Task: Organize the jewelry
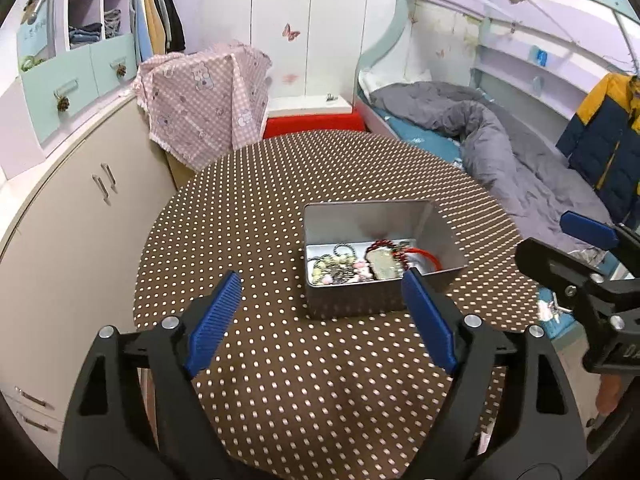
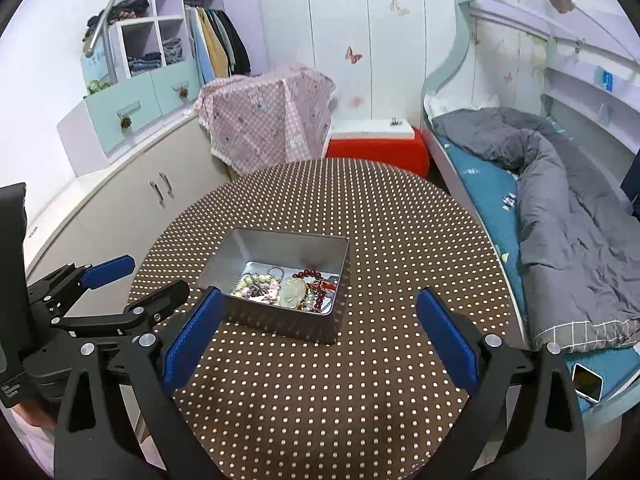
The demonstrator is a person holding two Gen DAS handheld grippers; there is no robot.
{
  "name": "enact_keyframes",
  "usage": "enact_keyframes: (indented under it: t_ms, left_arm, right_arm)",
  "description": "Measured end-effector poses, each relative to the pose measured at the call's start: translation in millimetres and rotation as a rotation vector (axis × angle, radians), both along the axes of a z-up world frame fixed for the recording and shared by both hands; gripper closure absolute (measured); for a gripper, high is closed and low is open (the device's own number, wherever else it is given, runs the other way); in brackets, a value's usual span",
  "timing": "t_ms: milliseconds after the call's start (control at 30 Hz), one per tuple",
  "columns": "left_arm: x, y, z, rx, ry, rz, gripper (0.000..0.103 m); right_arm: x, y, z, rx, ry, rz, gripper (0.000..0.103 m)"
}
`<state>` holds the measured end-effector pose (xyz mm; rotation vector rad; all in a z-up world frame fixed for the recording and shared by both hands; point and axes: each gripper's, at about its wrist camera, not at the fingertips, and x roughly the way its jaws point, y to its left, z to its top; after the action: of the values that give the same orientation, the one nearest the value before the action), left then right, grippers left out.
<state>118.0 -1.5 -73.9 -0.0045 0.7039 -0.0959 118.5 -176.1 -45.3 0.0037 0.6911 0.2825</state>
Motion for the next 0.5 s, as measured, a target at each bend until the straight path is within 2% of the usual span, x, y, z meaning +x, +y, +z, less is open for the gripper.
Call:
enact_keyframes:
  t_ms: [133,333,500]
  left_arm:
    - [-26,-3,24,-0.005,-0.056,0.012,0.017]
    - [-50,-3,57,-0.011,-0.137,0.027,0.016]
    - [-72,-7,80,0.020,-0.218,0.053,0.014]
  right_arm:
    - [-19,-2,14,0.010,-0.050,0.002,0.008]
    - [-44,-3,38,0.021,-0.130,0.013,0.008]
    - [-62,-4,55,0.017,-0.197,0.006,0.008]
